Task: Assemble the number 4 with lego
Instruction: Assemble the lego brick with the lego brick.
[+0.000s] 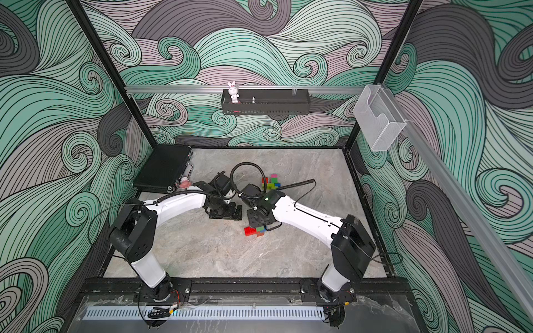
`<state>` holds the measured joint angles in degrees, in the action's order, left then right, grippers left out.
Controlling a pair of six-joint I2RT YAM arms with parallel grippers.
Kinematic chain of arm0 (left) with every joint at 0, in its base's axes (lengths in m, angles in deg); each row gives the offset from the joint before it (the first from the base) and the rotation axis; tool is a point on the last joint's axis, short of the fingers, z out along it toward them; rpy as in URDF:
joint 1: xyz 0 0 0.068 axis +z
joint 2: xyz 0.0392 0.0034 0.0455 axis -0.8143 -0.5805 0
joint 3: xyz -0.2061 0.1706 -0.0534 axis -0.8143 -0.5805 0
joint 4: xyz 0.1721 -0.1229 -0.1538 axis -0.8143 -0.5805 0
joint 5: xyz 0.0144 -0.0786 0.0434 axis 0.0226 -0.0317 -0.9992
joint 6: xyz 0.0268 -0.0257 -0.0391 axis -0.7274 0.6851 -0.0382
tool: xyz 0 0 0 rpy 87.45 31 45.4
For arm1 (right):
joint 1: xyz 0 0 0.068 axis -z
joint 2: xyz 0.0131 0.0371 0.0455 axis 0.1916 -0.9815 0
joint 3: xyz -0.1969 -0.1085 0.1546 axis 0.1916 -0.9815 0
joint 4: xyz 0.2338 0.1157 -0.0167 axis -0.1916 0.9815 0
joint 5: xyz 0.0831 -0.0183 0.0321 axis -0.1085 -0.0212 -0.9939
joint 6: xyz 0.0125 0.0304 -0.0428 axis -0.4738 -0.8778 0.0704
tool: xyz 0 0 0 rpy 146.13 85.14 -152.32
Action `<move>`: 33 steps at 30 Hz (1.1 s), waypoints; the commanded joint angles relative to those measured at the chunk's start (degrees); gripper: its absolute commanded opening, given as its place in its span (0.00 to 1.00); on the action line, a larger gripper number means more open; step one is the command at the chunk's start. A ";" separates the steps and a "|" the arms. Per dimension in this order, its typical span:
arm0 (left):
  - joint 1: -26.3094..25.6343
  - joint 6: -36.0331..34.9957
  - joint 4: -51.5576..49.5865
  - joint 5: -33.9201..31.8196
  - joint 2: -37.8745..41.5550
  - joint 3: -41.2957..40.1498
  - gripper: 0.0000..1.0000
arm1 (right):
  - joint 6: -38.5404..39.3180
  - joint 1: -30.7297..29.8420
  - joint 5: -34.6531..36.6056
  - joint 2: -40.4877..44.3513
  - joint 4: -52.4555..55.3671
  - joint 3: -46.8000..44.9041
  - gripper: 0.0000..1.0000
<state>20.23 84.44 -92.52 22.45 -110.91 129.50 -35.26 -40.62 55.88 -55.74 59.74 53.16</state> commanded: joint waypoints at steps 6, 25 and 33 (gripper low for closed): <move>-0.30 -0.78 -1.37 -0.01 -0.72 1.05 0.99 | 0.76 -0.64 2.62 -1.44 5.99 -2.06 0.27; -0.17 -1.19 -2.26 -3.22 0.50 1.26 0.99 | 2.06 -0.64 3.02 -4.60 8.72 -7.17 0.26; 0.25 -0.68 -3.01 -5.30 1.77 1.70 0.99 | 2.50 -0.55 5.68 -3.92 7.39 -4.14 0.27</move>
<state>20.26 83.98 -93.52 19.21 -110.89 129.50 -33.65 -41.47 59.13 -55.74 59.09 51.74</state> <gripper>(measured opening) 0.985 0.347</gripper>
